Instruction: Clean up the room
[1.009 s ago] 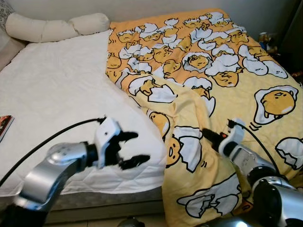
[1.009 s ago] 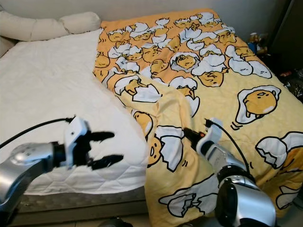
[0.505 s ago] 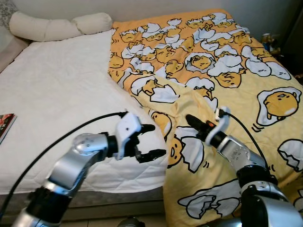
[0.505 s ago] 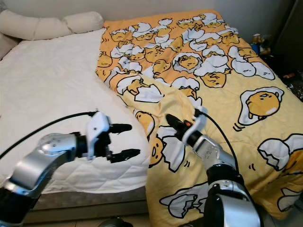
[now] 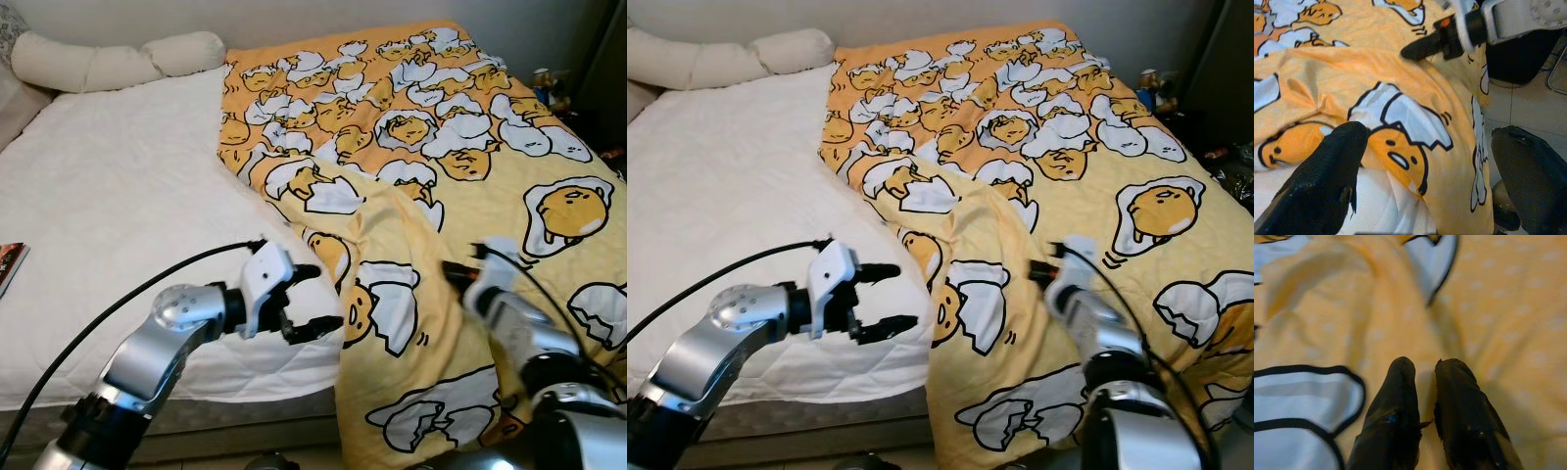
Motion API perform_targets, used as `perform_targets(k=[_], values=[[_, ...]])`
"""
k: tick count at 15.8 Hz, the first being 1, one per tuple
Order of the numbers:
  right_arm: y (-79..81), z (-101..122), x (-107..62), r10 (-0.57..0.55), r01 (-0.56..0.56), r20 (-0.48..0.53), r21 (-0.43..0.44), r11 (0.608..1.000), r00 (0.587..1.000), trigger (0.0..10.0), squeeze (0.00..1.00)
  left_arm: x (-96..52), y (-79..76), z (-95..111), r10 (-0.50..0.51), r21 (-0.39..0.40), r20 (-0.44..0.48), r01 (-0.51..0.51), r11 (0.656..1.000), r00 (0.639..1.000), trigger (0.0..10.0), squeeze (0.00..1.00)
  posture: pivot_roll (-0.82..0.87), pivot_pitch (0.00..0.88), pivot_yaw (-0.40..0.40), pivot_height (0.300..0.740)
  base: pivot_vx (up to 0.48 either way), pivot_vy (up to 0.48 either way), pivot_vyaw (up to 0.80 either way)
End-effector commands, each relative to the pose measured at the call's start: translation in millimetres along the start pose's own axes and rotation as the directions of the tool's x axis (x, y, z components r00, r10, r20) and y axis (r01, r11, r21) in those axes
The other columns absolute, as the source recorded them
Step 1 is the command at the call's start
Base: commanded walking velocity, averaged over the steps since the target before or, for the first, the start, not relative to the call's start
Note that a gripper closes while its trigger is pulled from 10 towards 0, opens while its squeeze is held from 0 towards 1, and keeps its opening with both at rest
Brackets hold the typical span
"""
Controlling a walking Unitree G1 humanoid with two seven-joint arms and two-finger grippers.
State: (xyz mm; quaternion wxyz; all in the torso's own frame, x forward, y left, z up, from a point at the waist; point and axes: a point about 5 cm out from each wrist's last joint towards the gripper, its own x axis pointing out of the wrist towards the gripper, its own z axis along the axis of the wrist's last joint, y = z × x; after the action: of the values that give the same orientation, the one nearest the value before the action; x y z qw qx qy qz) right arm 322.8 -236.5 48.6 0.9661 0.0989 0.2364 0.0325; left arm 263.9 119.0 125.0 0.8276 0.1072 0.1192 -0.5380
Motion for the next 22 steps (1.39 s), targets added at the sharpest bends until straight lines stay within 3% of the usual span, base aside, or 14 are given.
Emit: perform_targets(k=[1, 4, 9, 14, 17, 19, 20, 21, 22], values=[[3.3, 7.5, 3.9, -0.016, 0.016, 0.018, -0.007, 1.0, 1.0, 10.0, 1.0, -7.5, 2.6, 1.8, 0.026, 0.011, -0.005, -0.026, 1.0, 1.0, 10.0, 0.0, 0.03, 0.0, 0.134, 0.74, 0.0, 0.0, 0.0], [-6.2, 14.6, 3.4, -0.039, 0.038, 0.037, 0.029, 0.999, 0.999, 10.0, 1.0, -18.1, 1.5, -3.6, 0.065, -0.007, -0.014, -0.065, 0.998, 0.998, 10.0, 0.0, 0.04, 0.0, 0.118, 0.74, 0.0, 0.0, 0.0], [-12.2, 26.4, 1.9, 0.018, -0.024, 0.05, 0.114, 0.993, 0.999, 10.0, 1.0, -30.2, -6.5, -9.6, 0.094, -0.036, -0.021, -0.094, 0.995, 0.995, 10.0, 0.0, 0.06, 0.0, 0.07, 0.74, 0.0, 0.0, 0.0], [-0.6, 33.3, 6.8, 0.093, -0.092, -0.005, 0.065, 0.994, 0.996, 10.0, 1.0, -41.2, -17.0, -11.2, 0.091, -0.048, -0.047, -0.093, 0.994, 0.995, 10.0, 0.0, 0.1, 0.0, 0.02, 0.74, 0.0, 0.0, 0.0], [-0.3, 37.3, 8.4, 0.052, -0.051, -0.035, 0.015, 0.999, 0.998, 10.0, 1.0, -47.2, -26.4, -5.3, 0.016, -0.075, -0.062, -0.021, 0.997, 0.998, 10.0, 0.0, 0.11, 0.1, 0.015, 0.74, 0.0, 0.0, 0.0], [-1.0, 37.2, 8.9, 0.021, -0.022, -0.061, -0.005, 1.0, 0.998, 10.0, 1.0, -49.1, -29.7, -0.2, -0.027, -0.103, -0.055, 0.021, 0.994, 0.998, 10.0, 1.0, 0.11, 0.145, 0.017, 0.74, 0.0, 0.0, 0.0], [-2.0, 34.2, 8.7, 0.004, -0.006, -0.088, -0.018, 1.0, 0.996, 10.0, 0.56, -49.0, -28.7, 1.9, -0.015, -0.069, -0.064, 0.011, 0.998, 0.998, 10.0, 1.0, 0.11, 0.161, 0.019, 0.74, 0.0, 0.0, 0.0], [-2.6, 29.7, 8.2, -0.001, 0.0, -0.112, -0.009, 1.0, 0.994, 10.0, 0.0, -49.0, -28.7, 2.5, -0.01, -0.066, -0.064, 0.005, 0.998, 0.998, 10.0, 1.0, 0.12, 0.171, 0.019, 0.74, 0.0, 0.0, 0.0], [-2.5, 25.9, 7.9, 0.0, 0.0, -0.133, -0.004, 1.0, 0.991, 10.0, 0.0, -49.7, -29.6, 2.6, -0.011, -0.069, -0.066, 0.007, 0.998, 0.998, 10.0, 0.84, 0.12, 0.185, 0.017, 0.74, 0.0, 0.0, 0.0]])
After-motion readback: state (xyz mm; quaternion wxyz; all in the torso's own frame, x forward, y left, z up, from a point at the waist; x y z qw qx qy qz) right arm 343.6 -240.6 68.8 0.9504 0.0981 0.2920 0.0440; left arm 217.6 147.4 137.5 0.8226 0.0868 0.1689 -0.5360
